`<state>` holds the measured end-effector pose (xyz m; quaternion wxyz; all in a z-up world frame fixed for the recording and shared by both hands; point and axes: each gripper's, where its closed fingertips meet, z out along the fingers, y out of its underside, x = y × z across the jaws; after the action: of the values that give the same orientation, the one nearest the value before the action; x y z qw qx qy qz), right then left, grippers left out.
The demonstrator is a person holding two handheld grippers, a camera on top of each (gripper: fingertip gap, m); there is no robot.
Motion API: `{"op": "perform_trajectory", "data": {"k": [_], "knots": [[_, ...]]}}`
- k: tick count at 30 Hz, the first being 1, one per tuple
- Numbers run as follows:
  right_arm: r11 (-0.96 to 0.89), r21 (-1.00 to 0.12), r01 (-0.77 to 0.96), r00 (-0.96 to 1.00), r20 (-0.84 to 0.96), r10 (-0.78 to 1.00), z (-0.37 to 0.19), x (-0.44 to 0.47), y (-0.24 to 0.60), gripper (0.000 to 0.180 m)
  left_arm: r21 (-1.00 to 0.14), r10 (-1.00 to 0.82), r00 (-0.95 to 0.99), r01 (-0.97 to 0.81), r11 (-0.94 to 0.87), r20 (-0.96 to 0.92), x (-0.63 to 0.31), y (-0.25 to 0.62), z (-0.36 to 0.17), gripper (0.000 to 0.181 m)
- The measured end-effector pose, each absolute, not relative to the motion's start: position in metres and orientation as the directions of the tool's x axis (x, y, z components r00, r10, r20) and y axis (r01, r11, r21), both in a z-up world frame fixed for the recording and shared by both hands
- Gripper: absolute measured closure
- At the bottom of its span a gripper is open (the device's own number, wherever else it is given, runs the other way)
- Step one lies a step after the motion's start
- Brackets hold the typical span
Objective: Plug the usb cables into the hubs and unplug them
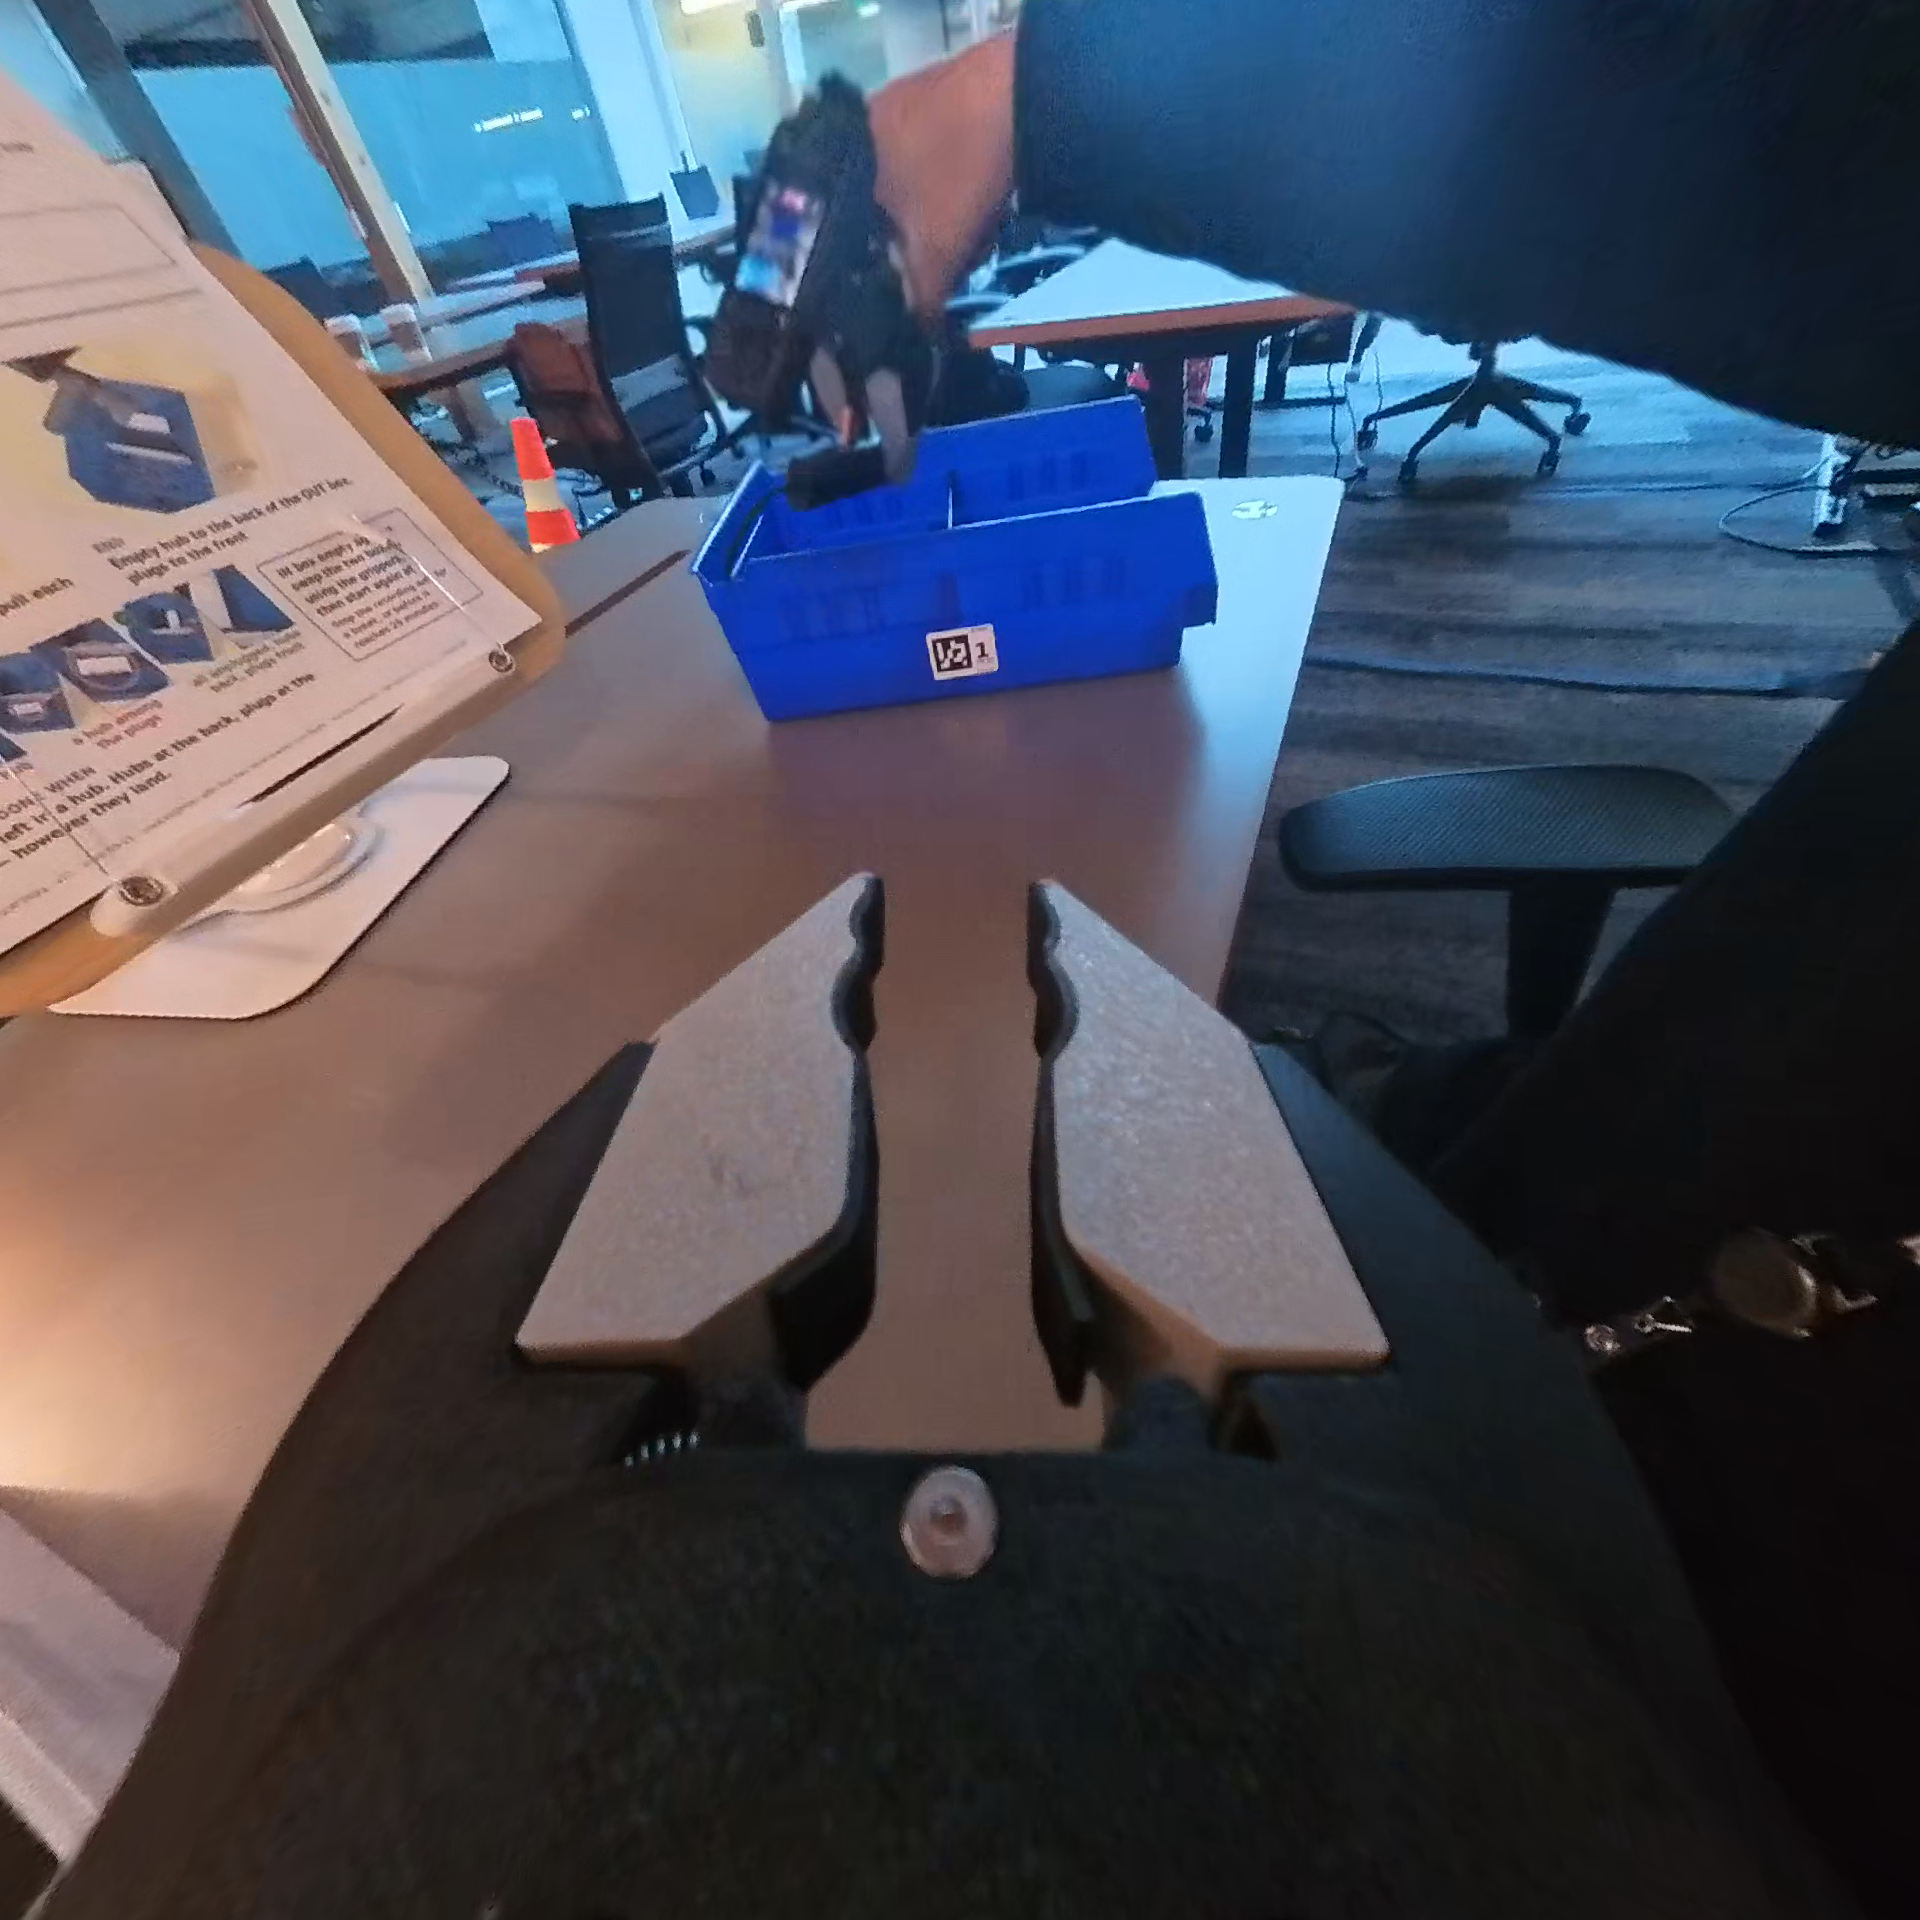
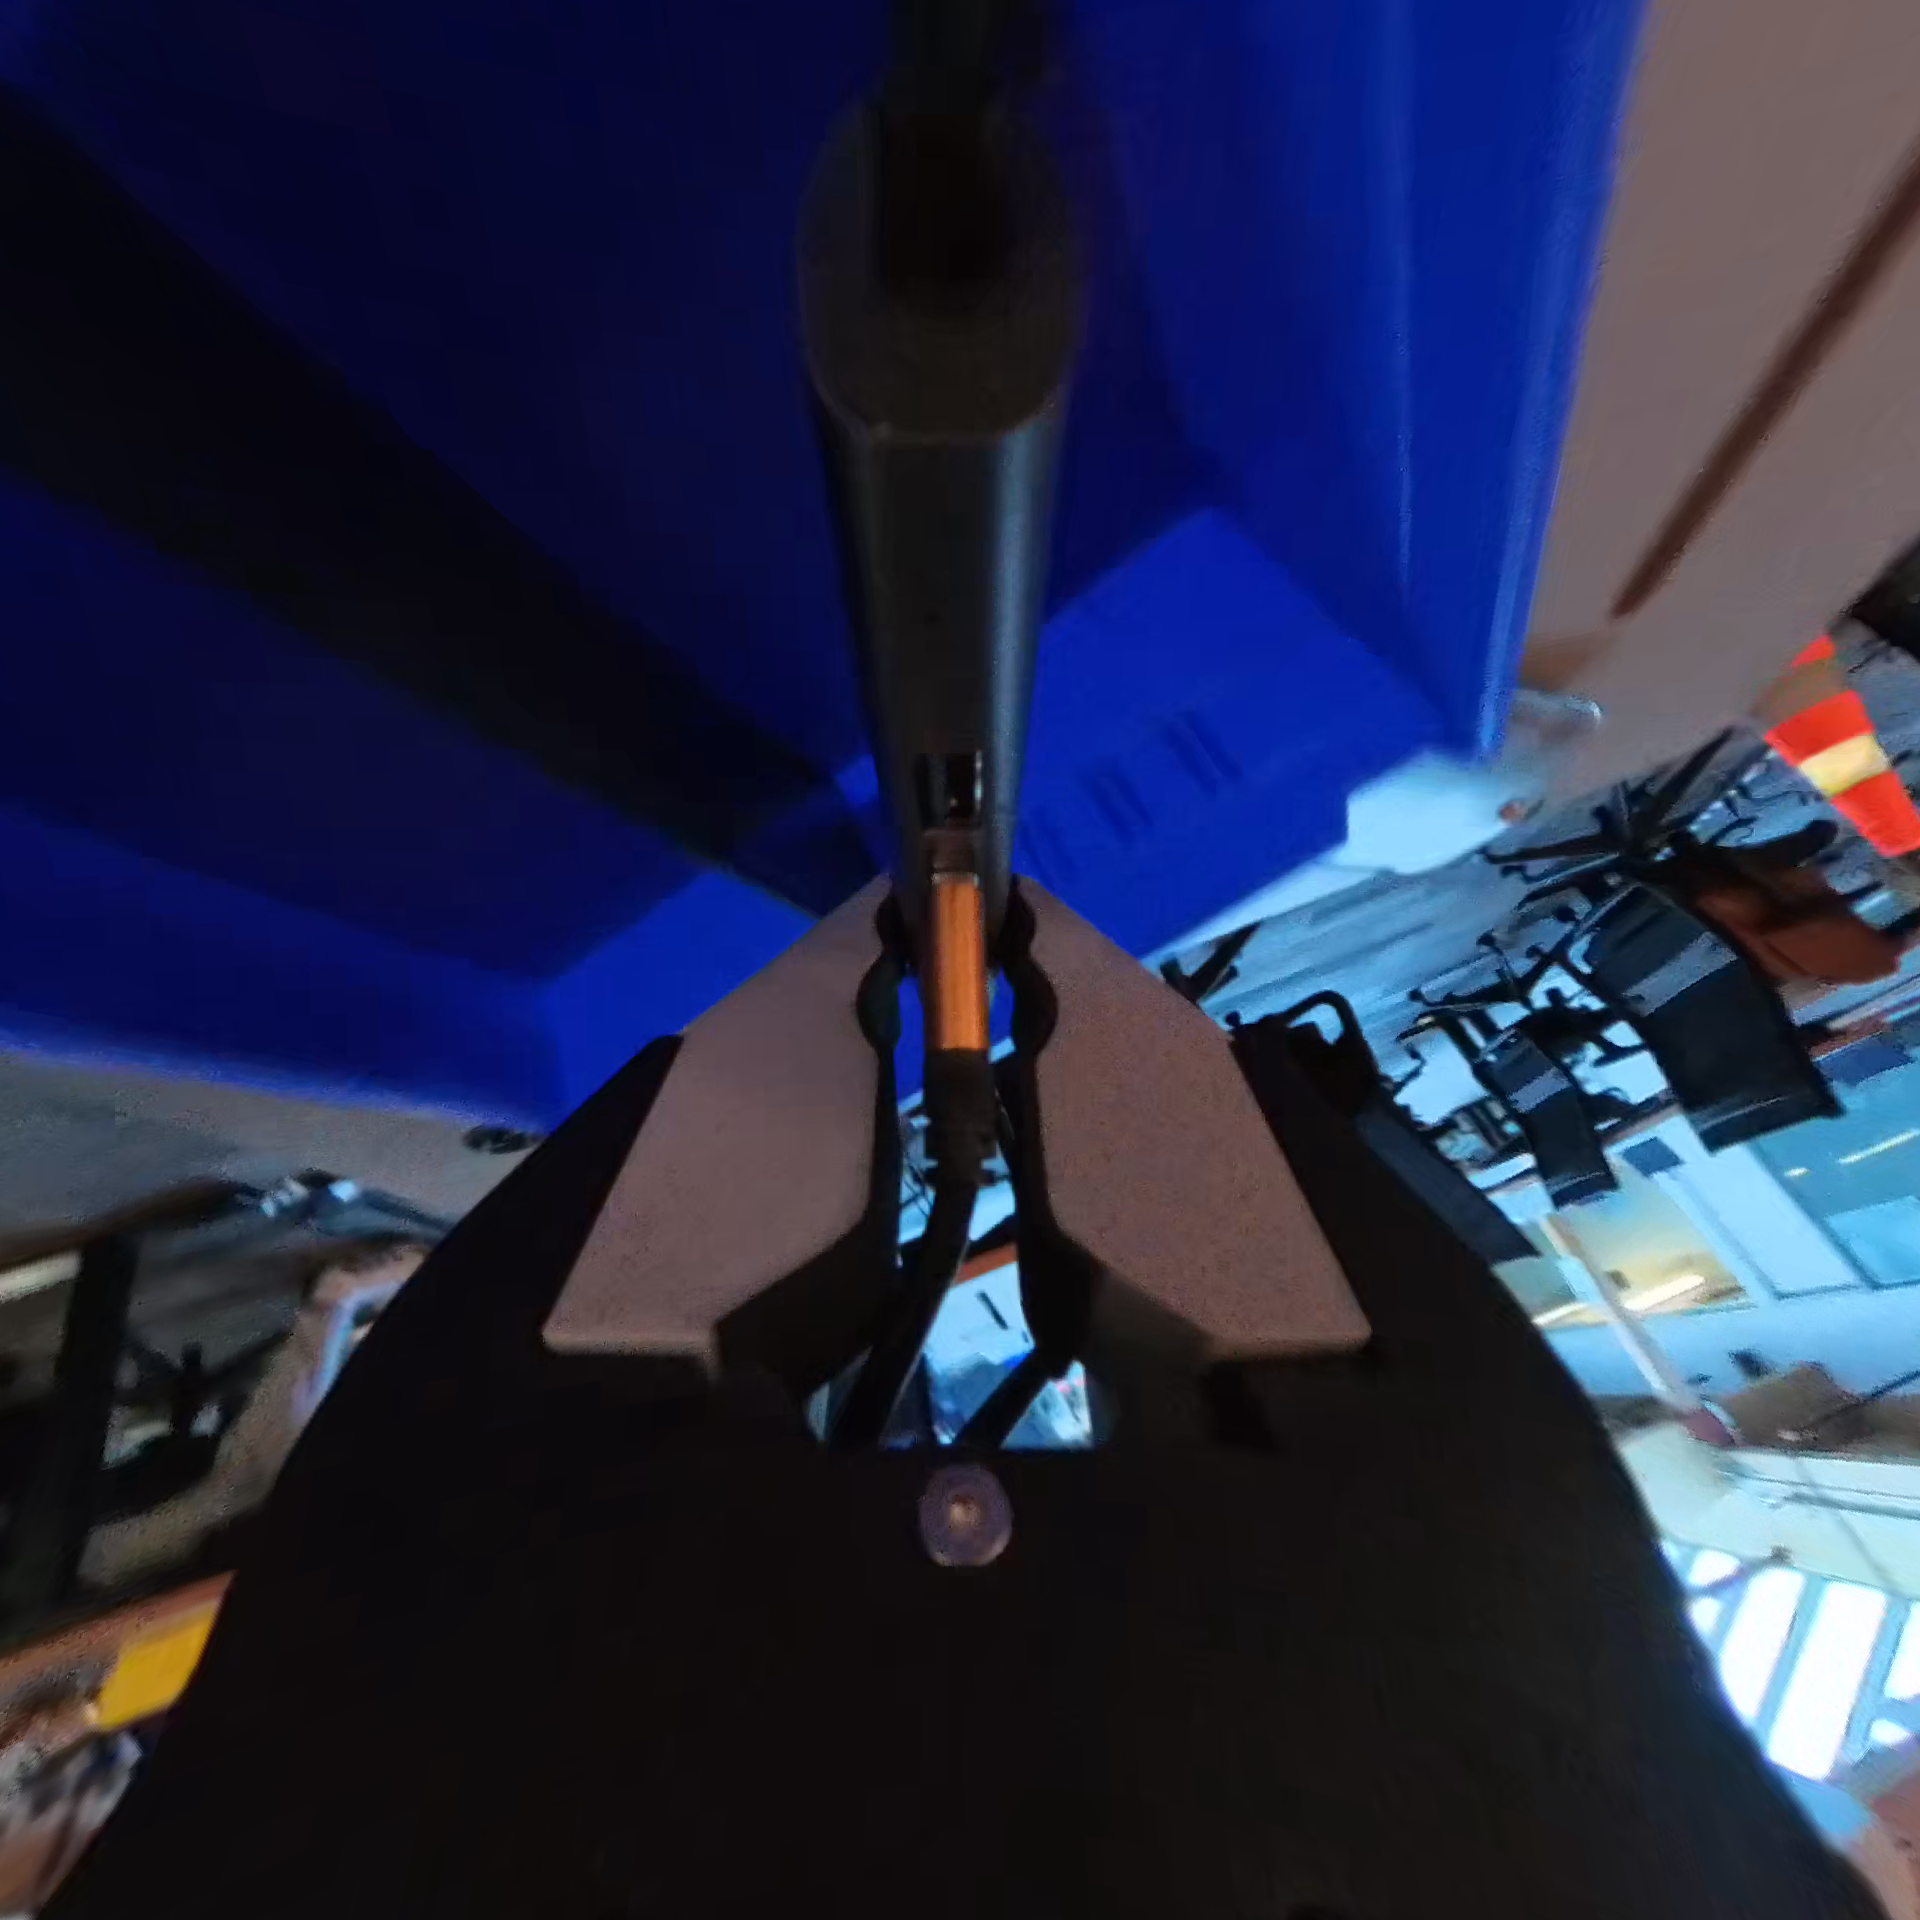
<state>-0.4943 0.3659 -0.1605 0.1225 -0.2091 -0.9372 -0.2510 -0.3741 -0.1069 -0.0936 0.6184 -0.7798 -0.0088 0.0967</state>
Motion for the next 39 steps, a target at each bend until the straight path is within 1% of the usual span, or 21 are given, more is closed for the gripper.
{"op": "perform_trajectory", "data": {"k": [2,6,7,8,12,14,17,19,21,23,25,27,28,30,31,32,33,34,36,37,39], "knots": [[0.778,0.434,0.453,-0.880,0.359,0.312,-0.187,-0.518,0.366,0.164,-0.964,0.146,0.979,-0.102,-0.244,-0.140,-0.376,-0.109,-0.096,0.154],[0.709,0.429,0.560,-0.820,0.410,0.399,-0.220,-0.542,0.380,0.153,-0.968,0.173,0.979,-0.064,-0.241,-0.108,-0.380,-0.118,-0.097,0.154],[0.707,0.411,0.576,-0.803,0.446,0.395,-0.216,-0.547,0.382,0.157,-0.967,0.175,0.980,-0.048,-0.248,-0.093,-0.381,-0.120,-0.099,0.151],[0.703,0.388,0.595,-0.782,0.480,0.397,-0.210,-0.551,0.385,0.156,-0.964,0.189,0.979,-0.029,-0.263,-0.081,-0.384,-0.122,-0.103,0.147],[0.716,0.242,0.655,-0.709,0.526,0.470,-0.175,-0.545,0.382,0.135,-0.939,0.350,0.932,0.035,-0.341,-0.093,-0.414,-0.143,-0.113,0.121],[0.718,0.142,0.681,-0.653,0.561,0.509,-0.152,-0.537,0.379,0.129,-0.936,0.387,0.917,0.046,-0.349,-0.099,-0.419,-0.157,-0.108,0.121],[0.734,-0.073,0.675,-0.600,0.526,0.603,-0.125,-0.512,0.359,0.128,-0.920,0.442,0.885,0.042,-0.389,-0.147,-0.422,-0.192,-0.093,0.117],[0.723,-0.219,0.655,-0.563,0.496,0.661,-0.109,-0.492,0.346,0.127,-0.878,0.538,0.807,0.052,-0.476,-0.244,-0.432,-0.242,-0.088,0.115],[0.679,-0.344,0.648,-0.475,0.515,0.714,-0.090,-0.475,0.348,0.128,-0.857,0.649,0.697,0.098,-0.506,-0.303,-0.440,-0.299,-0.086,0.116],[0.607,-0.473,0.638,-0.378,0.494,0.783,-0.075,-0.458,0.347,0.128,-0.873,0.724,0.656,0.206,-0.442,-0.212,-0.439,-0.338,-0.091,0.113],[0.530,-0.615,0.584,-0.337,0.410,0.848,-0.065,-0.440,0.327,0.128,-0.883,0.804,0.581,0.302,-0.360,-0.130,-0.443,-0.369,-0.095,0.112],[0.472,-0.738,0.482,-0.389,0.303,0.870,-0.057,-0.422,0.283,0.129,-0.892,0.867,0.484,0.332,-0.305,-0.117,-0.449,-0.392,-0.092,0.109],[0.446,-0.791,0.419,-0.444,0.250,0.860,-0.054,-0.412,0.253,0.130,-0.901,0.876,0.470,0.327,-0.285,-0.107,-0.450,-0.394,-0.089,0.109],[0.395,-0.871,0.294,-0.603,0.151,0.783,-0.050,-0.392,0.183,0.134,-0.923,0.869,0.488,0.296,-0.245,-0.075,-0.449,-0.385,-0.081,0.111],[0.358,-0.903,0.237,-0.681,0.109,0.724,-0.050,-0.382,0.146,0.141,-0.931,0.865,0.499,0.285,-0.228,-0.059,-0.449,-0.379,-0.079,0.119],[0.317,-0.927,0.201,-0.747,0.064,0.662,-0.052,-0.374,0.112,0.142,-0.933,0.864,0.502,0.285,-0.219,-0.050,-0.450,-0.374,-0.078,0.129],[0.296,-0.934,0.198,-0.797,0.022,0.604,-0.061,-0.370,0.082,0.140,-0.932,0.873,0.486,0.293,-0.212,-0.045,-0.453,-0.372,-0.079,0.134],[0.310,-0.926,0.218,-0.824,-0.004,0.566,-0.077,-0.370,0.058,0.134,-0.930,0.885,0.463,0.303,-0.209,-0.047,-0.457,-0.371,-0.081,0.133],[0.415,-0.873,0.258,-0.822,0.028,0.569,-0.121,-0.388,0.030,0.121,-0.928,0.892,0.448,0.307,-0.212,-0.056,-0.466,-0.368,-0.084,0.126],[0.472,-0.839,0.271,-0.819,0.056,0.570,-0.142,-0.397,0.022,0.120,-0.925,0.888,0.457,0.310,-0.218,-0.056,-0.471,-0.365,-0.085,0.124],[0.553,-0.777,0.302,-0.847,0.048,0.529,-0.175,-0.407,0.011,0.126,-0.890,0.870,0.488,0.365,-0.275,-0.069,-0.486,-0.362,-0.092,0.123]]}}
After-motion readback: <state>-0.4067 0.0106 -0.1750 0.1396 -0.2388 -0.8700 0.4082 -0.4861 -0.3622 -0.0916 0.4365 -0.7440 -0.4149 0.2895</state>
